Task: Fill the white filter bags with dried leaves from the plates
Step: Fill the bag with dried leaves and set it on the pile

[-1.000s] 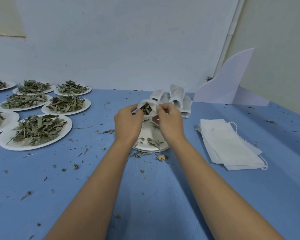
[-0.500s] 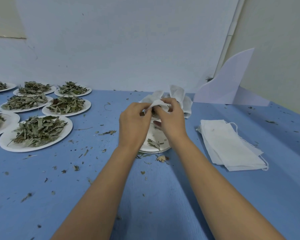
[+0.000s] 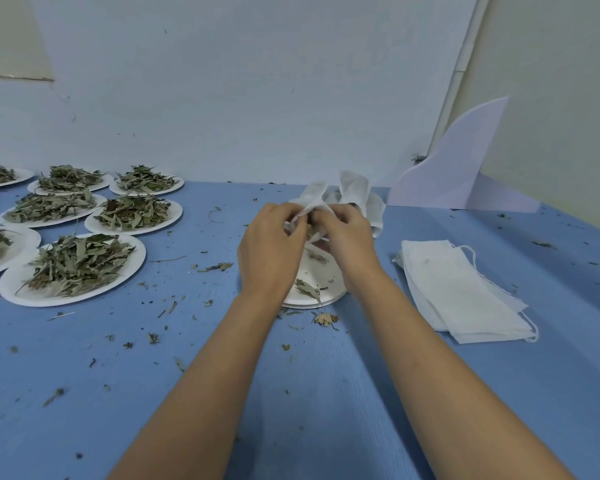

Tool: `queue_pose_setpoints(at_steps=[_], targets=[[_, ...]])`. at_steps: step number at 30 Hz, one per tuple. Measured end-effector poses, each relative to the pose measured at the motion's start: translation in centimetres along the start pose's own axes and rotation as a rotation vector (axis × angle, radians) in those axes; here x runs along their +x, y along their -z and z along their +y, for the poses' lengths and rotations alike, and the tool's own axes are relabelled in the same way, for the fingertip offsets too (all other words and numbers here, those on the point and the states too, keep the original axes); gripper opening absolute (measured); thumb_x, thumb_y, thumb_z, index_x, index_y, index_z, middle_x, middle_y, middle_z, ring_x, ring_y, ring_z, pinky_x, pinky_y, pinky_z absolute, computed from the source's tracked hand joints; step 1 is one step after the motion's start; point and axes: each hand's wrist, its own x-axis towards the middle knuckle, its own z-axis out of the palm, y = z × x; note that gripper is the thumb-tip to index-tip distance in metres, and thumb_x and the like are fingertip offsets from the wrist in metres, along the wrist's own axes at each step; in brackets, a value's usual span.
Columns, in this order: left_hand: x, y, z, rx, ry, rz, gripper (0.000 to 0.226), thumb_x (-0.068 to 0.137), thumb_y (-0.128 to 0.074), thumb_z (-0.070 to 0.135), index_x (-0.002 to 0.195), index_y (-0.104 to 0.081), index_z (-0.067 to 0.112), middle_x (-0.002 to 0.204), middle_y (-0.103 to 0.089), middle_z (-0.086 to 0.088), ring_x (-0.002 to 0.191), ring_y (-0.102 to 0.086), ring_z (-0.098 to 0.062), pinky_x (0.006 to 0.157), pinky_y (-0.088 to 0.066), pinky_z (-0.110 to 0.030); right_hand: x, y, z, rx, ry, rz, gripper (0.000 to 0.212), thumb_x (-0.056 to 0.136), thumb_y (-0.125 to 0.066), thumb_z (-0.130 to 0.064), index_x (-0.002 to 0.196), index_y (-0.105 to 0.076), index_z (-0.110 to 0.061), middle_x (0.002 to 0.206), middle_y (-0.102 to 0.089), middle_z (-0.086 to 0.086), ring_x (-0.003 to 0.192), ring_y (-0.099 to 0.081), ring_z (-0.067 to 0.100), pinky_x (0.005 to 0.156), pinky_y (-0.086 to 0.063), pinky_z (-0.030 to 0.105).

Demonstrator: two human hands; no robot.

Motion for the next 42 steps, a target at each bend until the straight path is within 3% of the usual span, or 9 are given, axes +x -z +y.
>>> queue_pose_setpoints(at_steps=[3,7,10,15,22,28,34,39,42], targets=[[0.4,0.4,-0.5,-0.024,0.073,0.028,0.020,0.095,-0.054,0.029,0.104,-0.069,0.020,0.102,-0.066,0.004,0.091,-0.059,-0.014,0.077,-0.046,-0.031,-0.1,-0.1,-0.5,0.124,-0.084,-0.144,0.015,0.085,-0.054,-0.002,0.097,-0.059,-0.010,0.088,-0.062,0.004,0.081,-0.063,0.015,0.078,-0.056,0.030],[0.3,0.3,-0.7,-0.078,0.112,-0.007,0.021,0.094,-0.055,0.031,0.106,-0.069,0.021,0.106,-0.068,0.005,0.097,-0.060,-0.013,0.082,-0.048,-0.033,-0.3,0.0,0.0,-0.032,-0.052,-0.141,0.037,0.081,-0.065,-0.007,0.116,-0.055,-0.011,0.093,-0.059,-0.003,0.084,-0.064,0.011,0.079,-0.056,0.029],[0.0,0.0,-0.6,-0.098,0.081,-0.050,0.021,0.093,-0.057,0.030,0.106,-0.070,0.021,0.106,-0.068,0.004,0.096,-0.063,-0.017,0.084,-0.049,-0.039,-0.3,-0.1,0.4,-0.198,0.039,-0.047,0.032,0.078,-0.069,-0.012,0.106,-0.054,-0.016,0.098,-0.062,0.000,0.089,-0.062,0.018,0.077,-0.053,0.032],[-0.7,-0.1,-0.6,-0.148,-0.085,-0.088,0.014,0.089,-0.063,0.021,0.098,-0.073,0.020,0.098,-0.070,0.010,0.079,-0.064,-0.010,0.076,-0.052,-0.036,0.3,0.7,0.8,-0.331,0.082,0.120,0.015,0.078,-0.067,-0.013,0.084,-0.055,-0.018,0.079,-0.059,-0.006,0.070,-0.055,0.008,0.052,-0.041,0.013],[-0.5,-0.4,-0.6,0.000,-0.036,-0.053,0.016,0.092,-0.057,0.030,0.100,-0.070,0.026,0.096,-0.070,0.010,0.080,-0.064,-0.014,0.072,-0.049,-0.033,0.1,0.6,0.4,-0.267,0.050,0.102,0.014,0.081,-0.068,-0.019,0.074,-0.056,-0.019,0.077,-0.061,-0.003,0.076,-0.061,0.017,0.070,-0.051,0.031],[0.3,0.2,-1.7,-0.102,0.149,0.014,0.020,0.098,-0.050,0.029,0.101,-0.065,0.017,0.085,-0.066,0.004,0.075,-0.065,-0.025,0.074,-0.051,-0.044,-0.1,0.0,-0.2,0.028,-0.145,-0.156,0.020,0.086,-0.064,-0.004,0.106,-0.060,-0.008,0.099,-0.066,0.010,0.091,-0.065,0.022,0.082,-0.054,0.031],[-0.2,0.0,-1.4,0.069,0.087,-0.052,0.023,0.092,-0.049,0.017,0.111,-0.060,0.022,0.107,-0.067,0.007,0.086,-0.062,-0.019,0.068,-0.042,-0.031,-0.2,-0.3,0.1,-0.253,0.012,0.022,0.005,0.088,-0.057,-0.015,0.089,-0.062,-0.016,0.092,-0.066,0.004,0.092,-0.065,0.025,0.085,-0.054,0.047],[-0.2,0.2,-1.1,0.298,0.028,-0.055,0.037,0.092,-0.044,0.008,0.124,-0.056,0.022,0.123,-0.058,0.003,0.098,-0.059,-0.022,0.071,-0.037,-0.031,-0.6,-0.5,0.4,-0.382,0.209,0.102,0.005,0.090,-0.059,-0.014,0.085,-0.060,-0.017,0.085,-0.062,-0.004,0.088,-0.064,0.020,0.082,-0.053,0.045],[-0.1,0.5,-1.2,0.189,0.051,0.002,0.033,0.096,-0.043,0.009,0.124,-0.059,0.015,0.120,-0.062,-0.004,0.102,-0.059,-0.023,0.080,-0.043,-0.033,-0.8,-0.7,0.5,-0.426,0.337,0.097,0.004,0.091,-0.059,-0.014,0.089,-0.062,-0.015,0.082,-0.059,-0.009,0.085,-0.065,0.022,0.077,-0.055,0.042]])
